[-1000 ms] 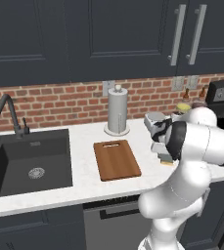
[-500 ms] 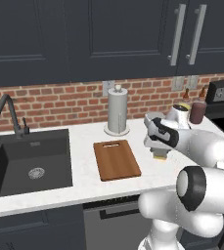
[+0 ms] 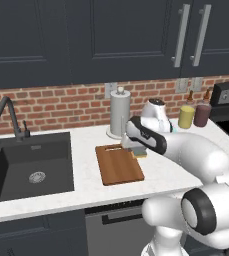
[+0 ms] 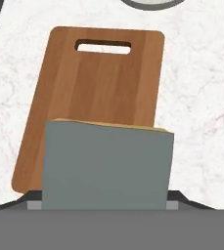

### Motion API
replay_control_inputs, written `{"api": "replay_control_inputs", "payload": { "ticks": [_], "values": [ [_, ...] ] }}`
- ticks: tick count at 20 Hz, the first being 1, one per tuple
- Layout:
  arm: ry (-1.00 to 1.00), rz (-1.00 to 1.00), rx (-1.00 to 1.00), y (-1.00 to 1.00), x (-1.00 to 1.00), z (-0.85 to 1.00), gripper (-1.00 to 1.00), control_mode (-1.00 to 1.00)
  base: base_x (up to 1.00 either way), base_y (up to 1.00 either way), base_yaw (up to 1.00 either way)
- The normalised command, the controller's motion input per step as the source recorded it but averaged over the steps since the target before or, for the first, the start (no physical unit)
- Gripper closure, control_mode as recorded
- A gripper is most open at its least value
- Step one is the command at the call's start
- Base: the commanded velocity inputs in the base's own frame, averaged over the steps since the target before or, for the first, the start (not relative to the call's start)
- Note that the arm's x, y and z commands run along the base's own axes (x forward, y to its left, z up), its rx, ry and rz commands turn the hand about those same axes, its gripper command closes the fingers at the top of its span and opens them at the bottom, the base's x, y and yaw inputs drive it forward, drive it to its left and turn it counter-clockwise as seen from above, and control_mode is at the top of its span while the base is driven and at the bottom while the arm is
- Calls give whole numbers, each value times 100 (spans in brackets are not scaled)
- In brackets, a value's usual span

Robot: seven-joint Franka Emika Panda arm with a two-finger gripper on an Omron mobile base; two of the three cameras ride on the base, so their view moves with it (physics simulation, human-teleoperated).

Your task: Pick up the sponge from the counter and clean the cutting board by briefly scrubbing or pressing down on the cutting board. Once finished, release the sponge.

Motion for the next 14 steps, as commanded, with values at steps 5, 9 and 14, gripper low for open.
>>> {"api": "replay_control_inputs", "payload": {
  "ticks": [5,9,14],
  "values": [
    [0,20,0,63,5,1,100,-100,0,0,0],
    [0,4,1,60,4,-12,100,-100,0,0,0],
    [0,6,1,54,12,-2,100,-100,0,0,0]
  ]
}}
